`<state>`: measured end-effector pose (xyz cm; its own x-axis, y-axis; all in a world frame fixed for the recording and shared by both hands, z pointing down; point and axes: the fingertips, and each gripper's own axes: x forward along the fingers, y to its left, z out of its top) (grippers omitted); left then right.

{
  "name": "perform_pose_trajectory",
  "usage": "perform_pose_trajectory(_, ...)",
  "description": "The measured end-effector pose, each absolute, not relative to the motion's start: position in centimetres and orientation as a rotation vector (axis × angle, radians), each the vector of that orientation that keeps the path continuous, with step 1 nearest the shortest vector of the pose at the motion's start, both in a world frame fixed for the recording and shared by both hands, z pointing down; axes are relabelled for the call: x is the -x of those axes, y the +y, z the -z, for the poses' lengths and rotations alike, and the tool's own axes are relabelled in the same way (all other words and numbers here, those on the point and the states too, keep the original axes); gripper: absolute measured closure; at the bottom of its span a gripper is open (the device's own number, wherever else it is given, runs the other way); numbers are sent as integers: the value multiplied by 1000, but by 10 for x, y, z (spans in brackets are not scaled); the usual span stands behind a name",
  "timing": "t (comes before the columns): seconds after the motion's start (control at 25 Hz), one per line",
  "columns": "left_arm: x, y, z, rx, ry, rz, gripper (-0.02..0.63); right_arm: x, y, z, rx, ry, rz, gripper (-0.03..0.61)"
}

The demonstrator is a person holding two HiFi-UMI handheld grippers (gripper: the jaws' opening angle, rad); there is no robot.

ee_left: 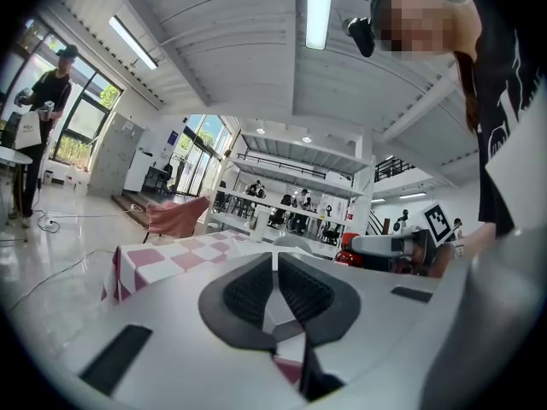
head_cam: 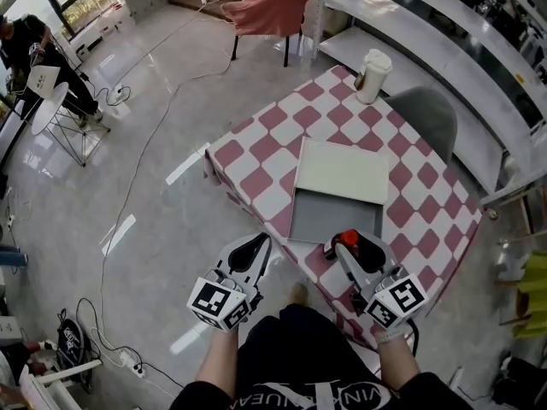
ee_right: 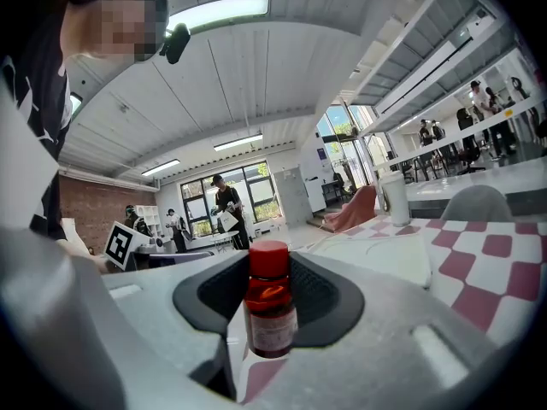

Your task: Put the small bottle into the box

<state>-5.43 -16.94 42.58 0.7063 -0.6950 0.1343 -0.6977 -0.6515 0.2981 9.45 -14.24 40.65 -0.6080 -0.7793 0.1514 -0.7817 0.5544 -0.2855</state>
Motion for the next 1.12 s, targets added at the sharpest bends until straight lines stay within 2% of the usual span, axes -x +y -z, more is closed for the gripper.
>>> perform_pose_trajectory(1.12,56,-206,-475,-2528,-979,-51,588,-78,-191,-433,-1432,-2557,-536,437)
